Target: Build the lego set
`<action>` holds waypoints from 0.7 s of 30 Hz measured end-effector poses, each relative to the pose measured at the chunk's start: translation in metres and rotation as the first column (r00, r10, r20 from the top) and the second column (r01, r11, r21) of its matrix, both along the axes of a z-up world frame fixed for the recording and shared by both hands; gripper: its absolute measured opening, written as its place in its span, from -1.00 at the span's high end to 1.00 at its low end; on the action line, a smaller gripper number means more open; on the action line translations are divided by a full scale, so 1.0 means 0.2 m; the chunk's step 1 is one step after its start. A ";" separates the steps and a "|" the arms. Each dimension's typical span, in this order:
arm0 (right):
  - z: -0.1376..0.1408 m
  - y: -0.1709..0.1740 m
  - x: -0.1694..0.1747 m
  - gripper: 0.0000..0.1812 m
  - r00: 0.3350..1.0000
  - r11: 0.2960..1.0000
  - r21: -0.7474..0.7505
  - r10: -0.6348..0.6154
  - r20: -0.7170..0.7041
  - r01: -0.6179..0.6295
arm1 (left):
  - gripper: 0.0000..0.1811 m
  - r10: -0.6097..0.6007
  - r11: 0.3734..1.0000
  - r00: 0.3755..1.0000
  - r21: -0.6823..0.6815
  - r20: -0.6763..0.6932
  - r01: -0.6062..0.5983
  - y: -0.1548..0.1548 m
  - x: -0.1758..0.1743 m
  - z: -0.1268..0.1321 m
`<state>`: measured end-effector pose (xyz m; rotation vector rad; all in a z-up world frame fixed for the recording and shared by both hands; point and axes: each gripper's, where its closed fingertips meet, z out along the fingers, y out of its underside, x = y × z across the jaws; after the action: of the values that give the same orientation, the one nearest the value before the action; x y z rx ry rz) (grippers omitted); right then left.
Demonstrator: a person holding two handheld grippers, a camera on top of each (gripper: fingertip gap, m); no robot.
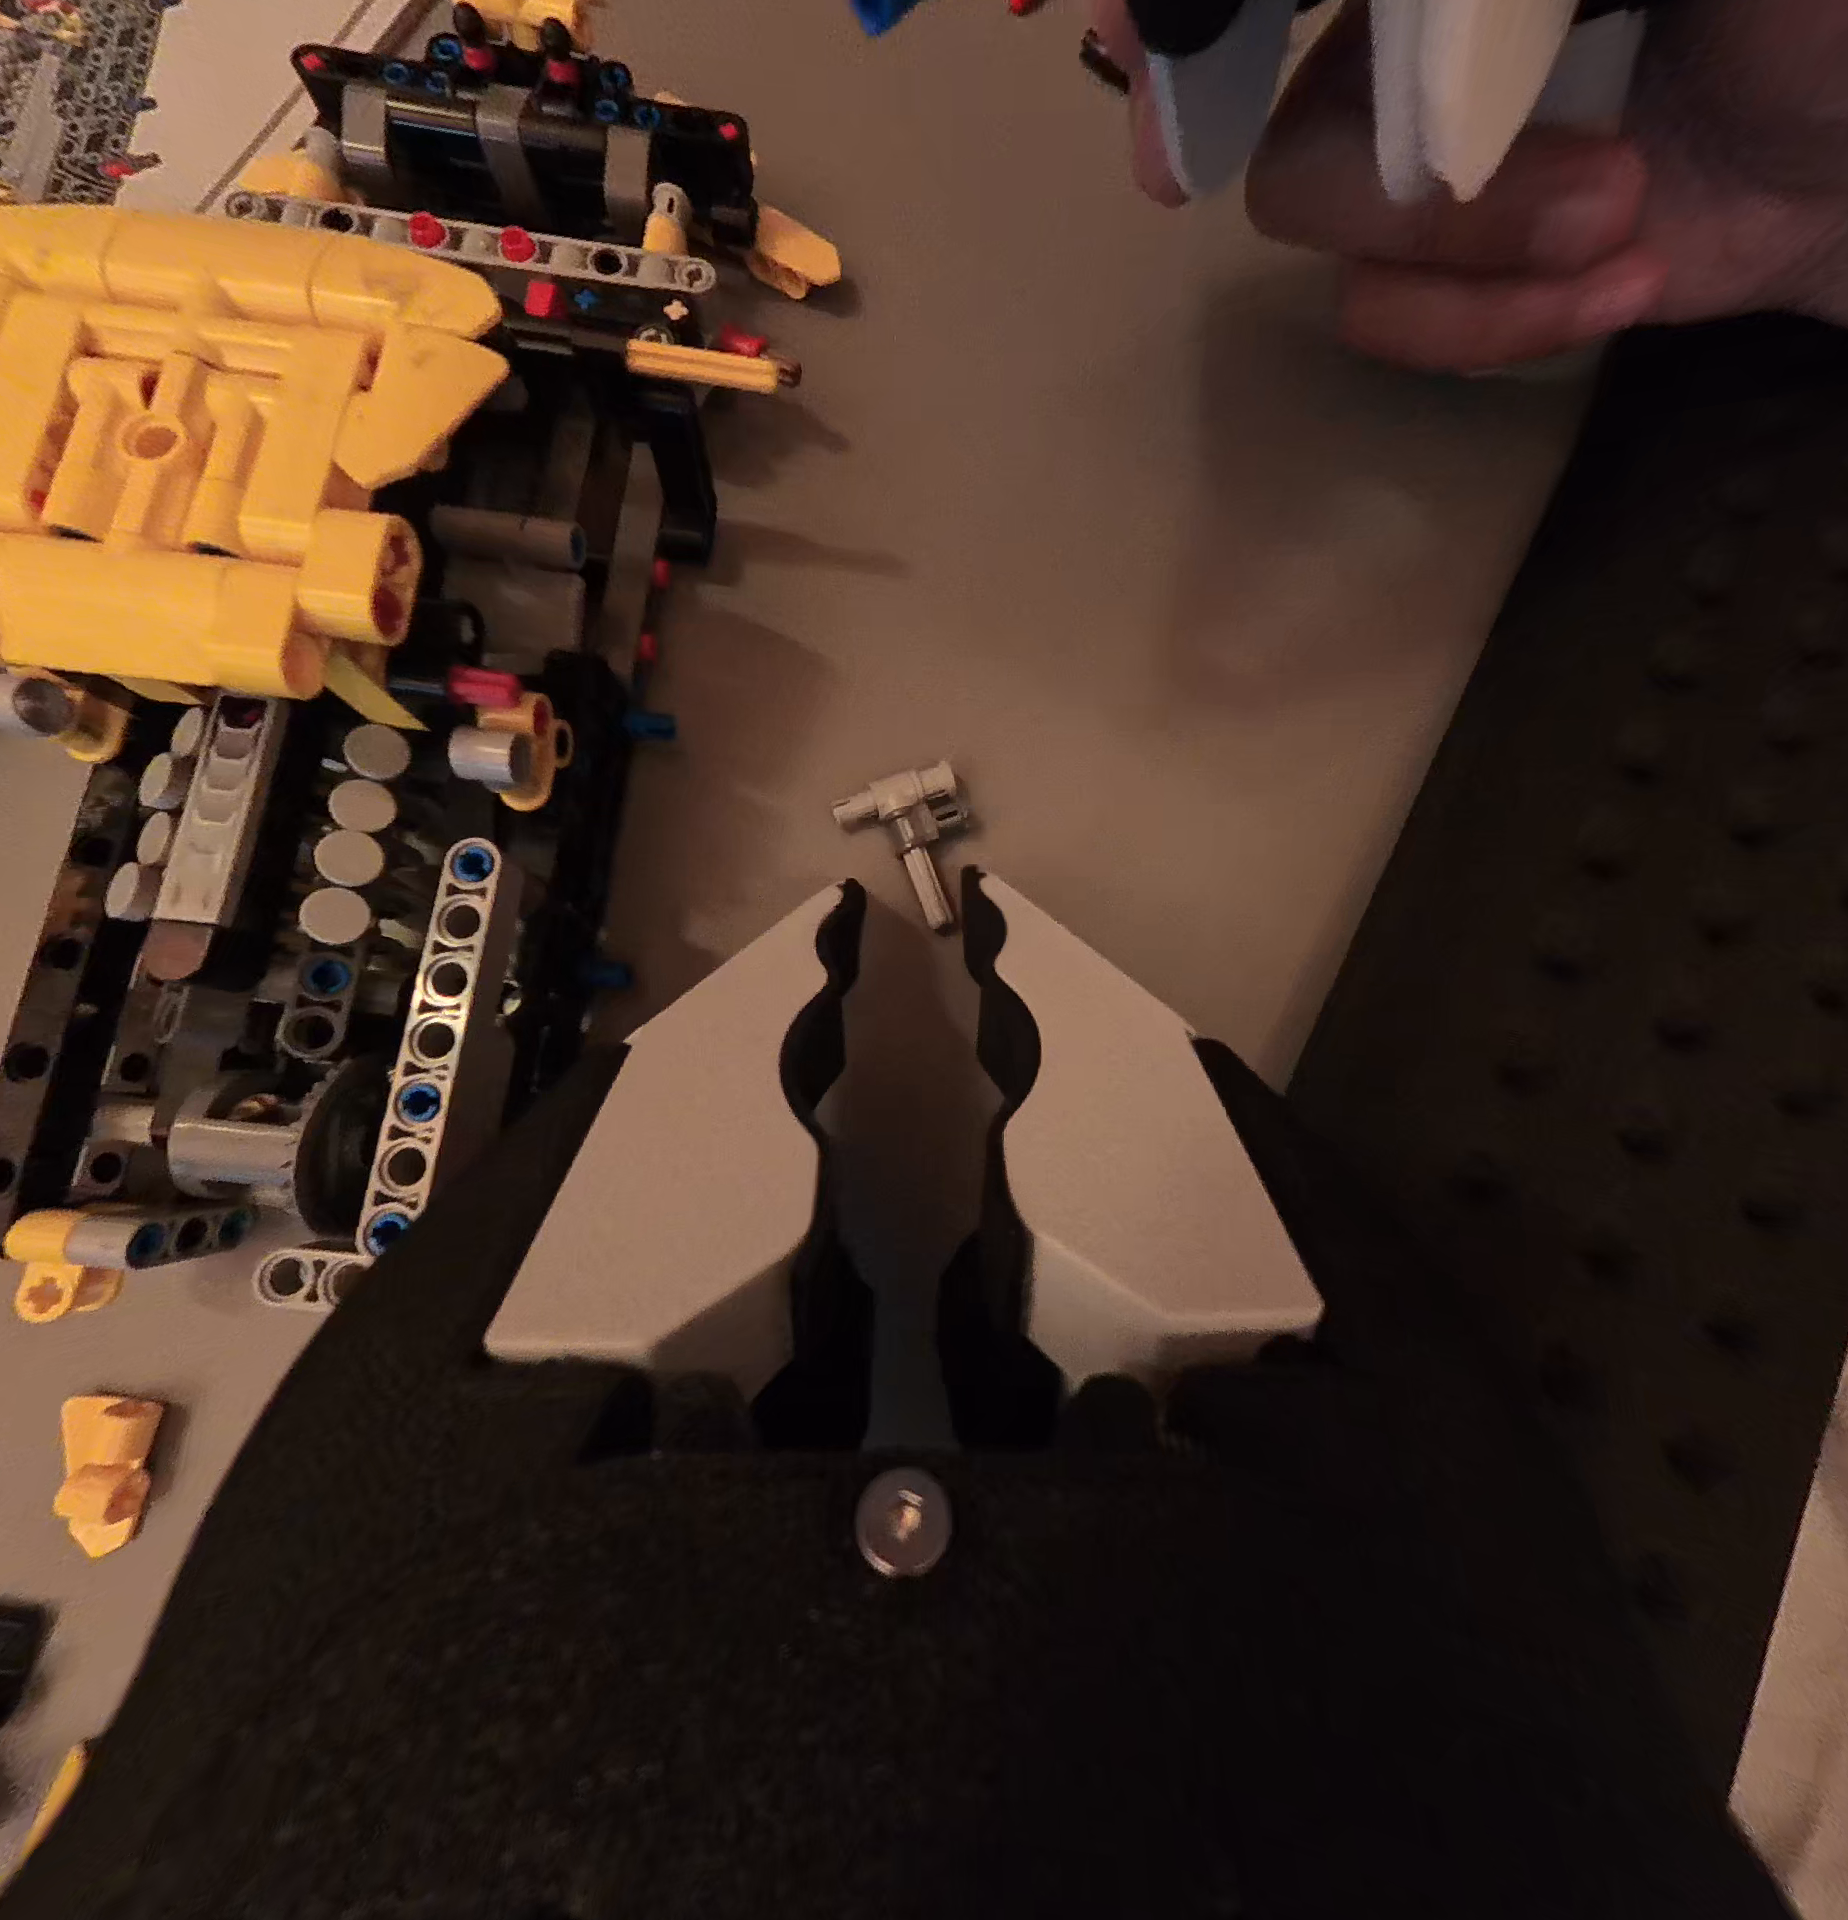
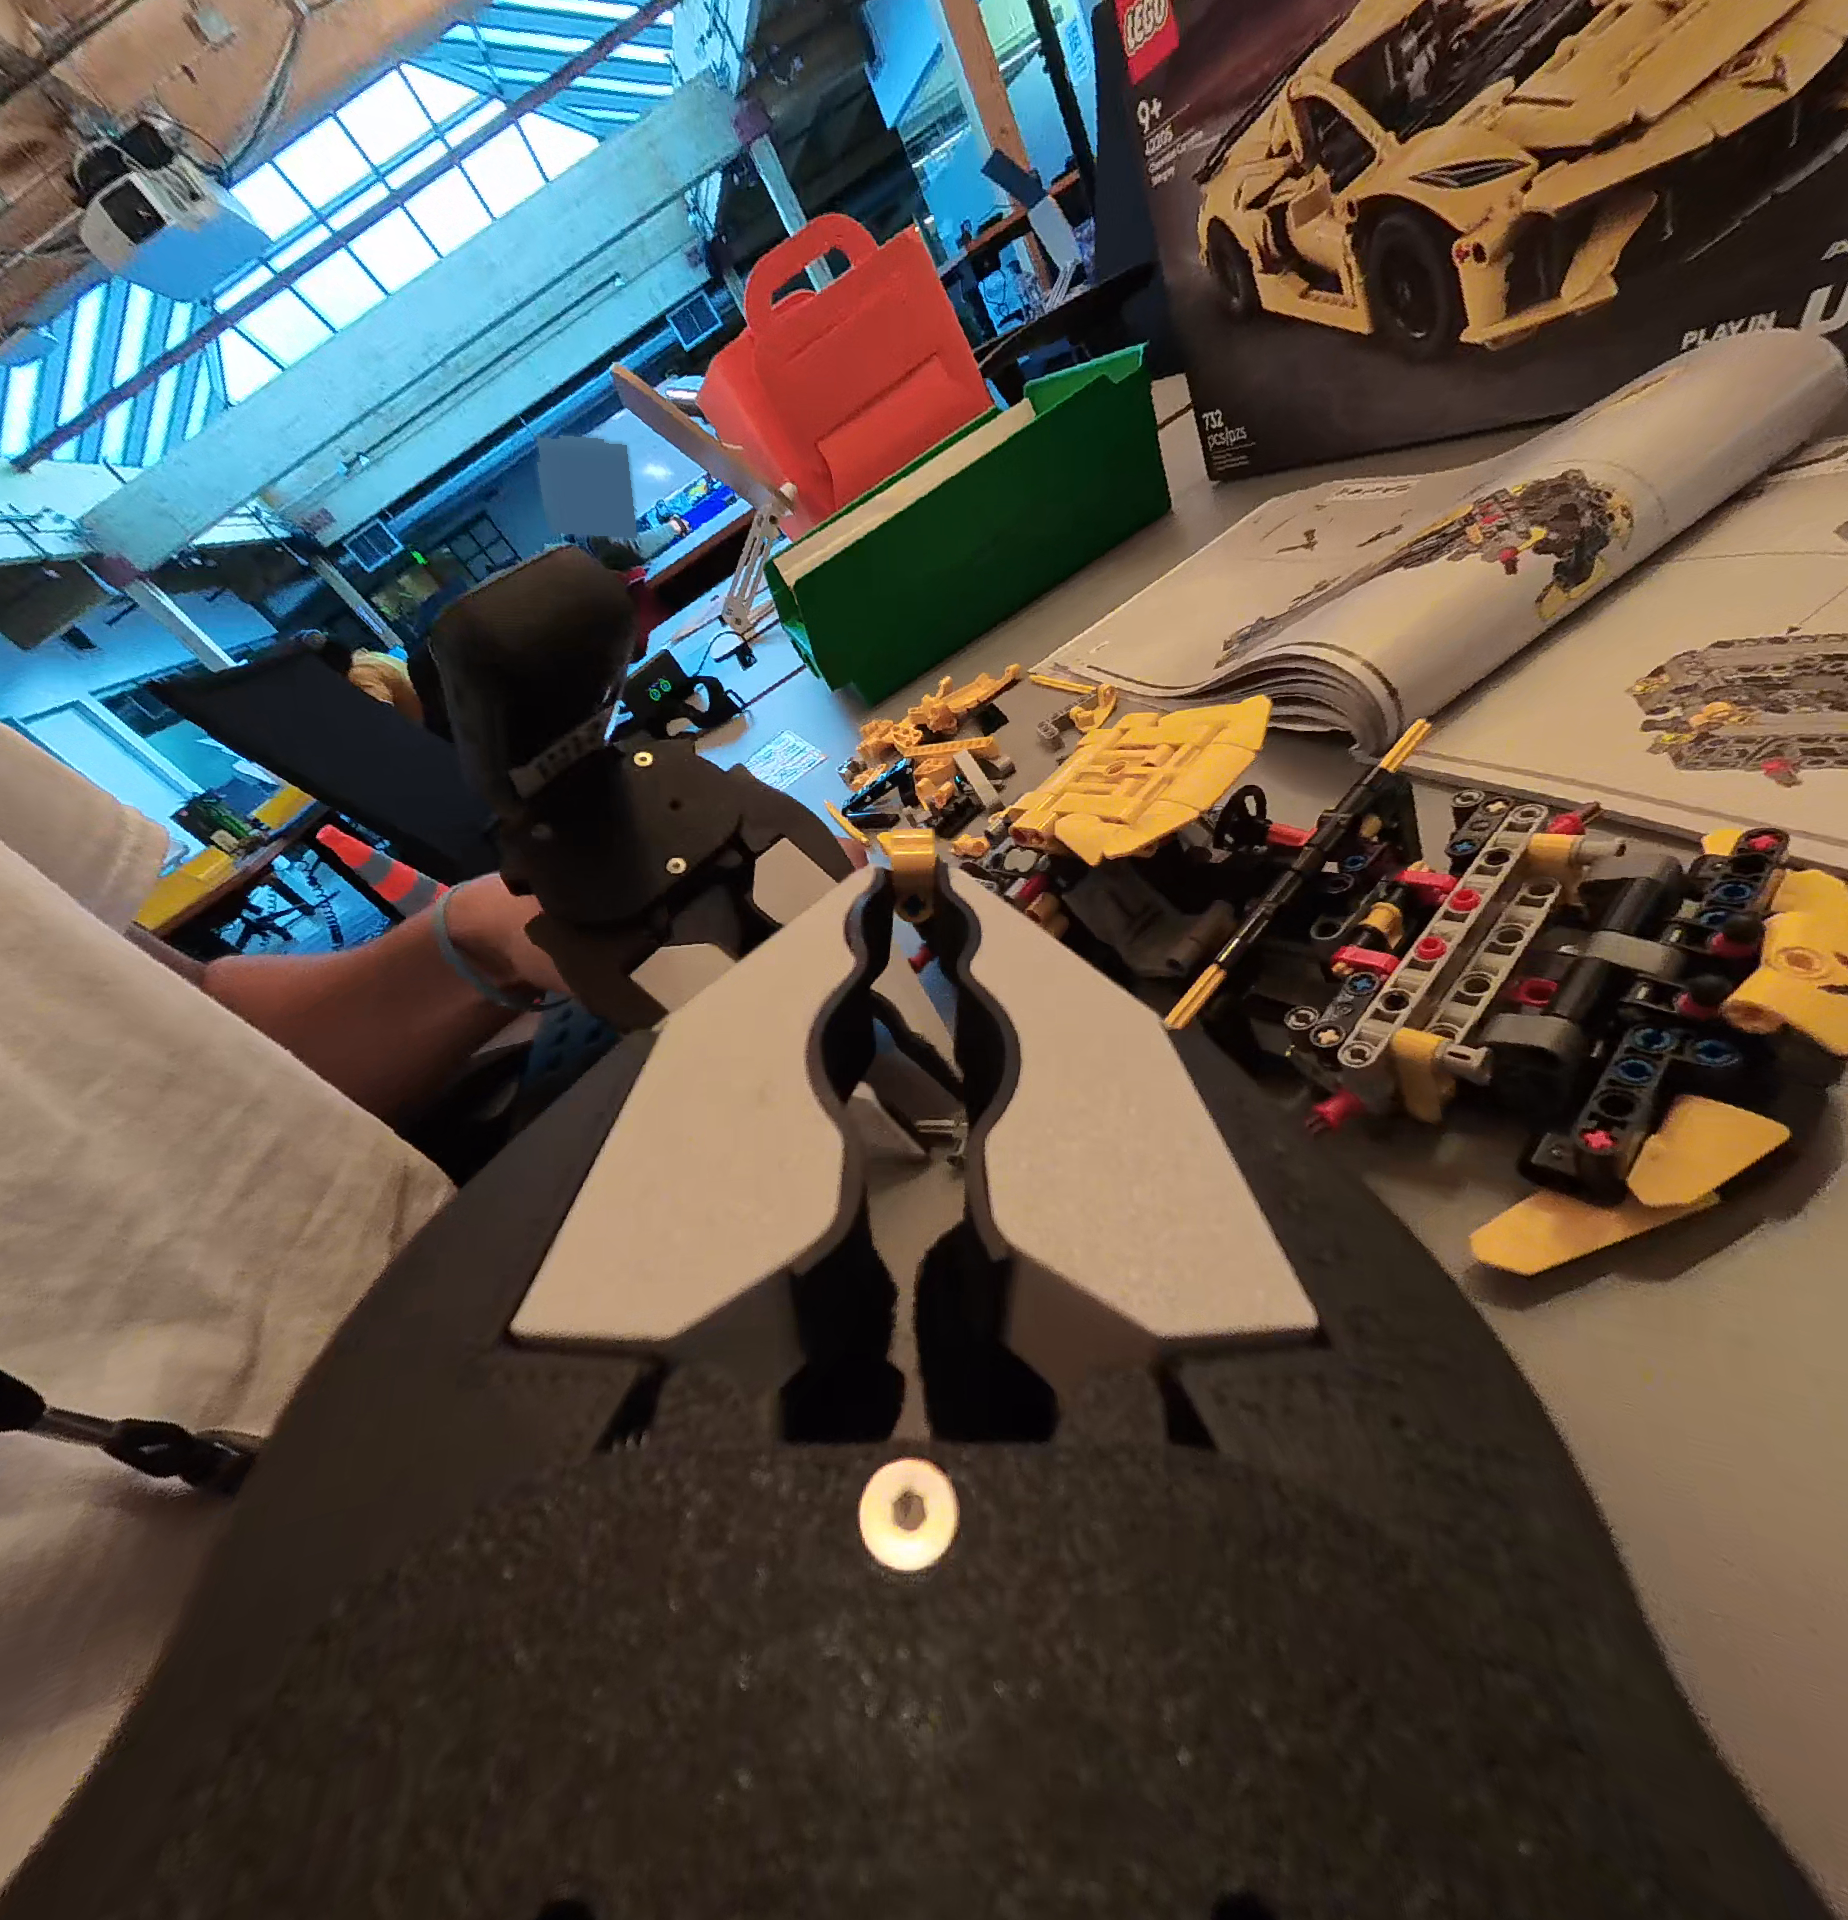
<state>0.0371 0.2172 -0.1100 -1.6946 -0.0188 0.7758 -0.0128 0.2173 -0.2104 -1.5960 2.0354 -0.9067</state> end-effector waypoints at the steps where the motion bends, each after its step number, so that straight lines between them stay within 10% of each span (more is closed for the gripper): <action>1: 0.00 0.00 0.00 0.93 1.000 1.000 0.001 0.003 -0.001 -0.003 | 0.82 0.004 1.000 1.000 -0.002 0.001 -0.004 0.00 0.00 0.00; 21: -0.06 -0.01 -0.11 0.93 0.993 0.991 -0.055 0.122 0.004 -0.121 | 0.95 0.017 0.999 0.989 -0.044 0.150 -0.011 0.08 0.00 0.18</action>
<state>0.0142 0.2159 -0.1212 -1.7603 -0.1076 0.8677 -0.0120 0.2326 -0.1754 -1.5134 1.9115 -1.0390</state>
